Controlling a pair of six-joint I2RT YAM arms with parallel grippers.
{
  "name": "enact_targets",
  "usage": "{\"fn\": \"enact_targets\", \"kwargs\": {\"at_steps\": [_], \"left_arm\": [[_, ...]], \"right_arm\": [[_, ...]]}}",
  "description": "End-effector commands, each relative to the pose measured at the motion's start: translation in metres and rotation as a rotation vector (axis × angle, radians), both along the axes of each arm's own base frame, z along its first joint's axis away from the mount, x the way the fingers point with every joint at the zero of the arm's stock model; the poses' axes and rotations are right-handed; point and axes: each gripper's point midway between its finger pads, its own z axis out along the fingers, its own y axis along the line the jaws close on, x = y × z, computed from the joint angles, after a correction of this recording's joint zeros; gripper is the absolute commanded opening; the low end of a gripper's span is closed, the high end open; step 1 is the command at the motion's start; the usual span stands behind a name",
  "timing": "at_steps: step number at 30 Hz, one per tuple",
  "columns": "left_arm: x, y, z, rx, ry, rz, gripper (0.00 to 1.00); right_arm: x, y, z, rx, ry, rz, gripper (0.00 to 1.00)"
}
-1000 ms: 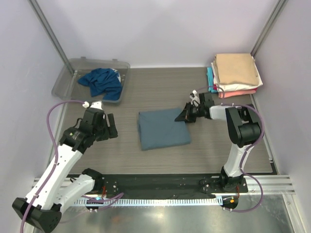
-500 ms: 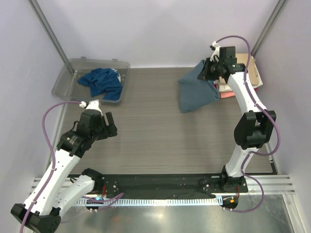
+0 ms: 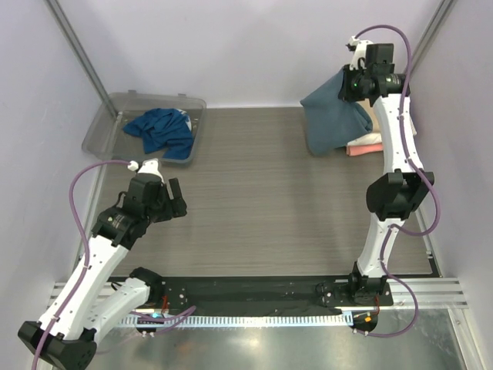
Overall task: Fold and stack the t-shirts
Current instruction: Neatly place the folded tshirt to the corner
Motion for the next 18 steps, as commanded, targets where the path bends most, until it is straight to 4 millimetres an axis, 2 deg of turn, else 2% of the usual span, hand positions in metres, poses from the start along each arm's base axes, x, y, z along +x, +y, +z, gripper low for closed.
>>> {"fn": "enact_targets", "kwargs": {"at_steps": [1,3,9,18], "left_arm": [[0.007,-0.002,0.004,0.002,-0.029,-0.010,0.78],[0.007,-0.002,0.002,0.005,-0.024,-0.007,0.78],[0.008,-0.001,0.000,0.010,-0.015,-0.003,0.77],[0.009,-0.001,-0.004,0.020,0.004,0.003,0.77]], "right_arm": [[0.004,-0.024,0.057,-0.072,-0.154,-0.003,0.01],[0.005,-0.029,0.068,-0.089,-0.184,-0.003,0.01],[0.012,-0.051,0.082,-0.076,-0.234,-0.016,0.01],[0.024,-0.096,0.087,-0.012,-0.284,-0.053,0.01]]}}
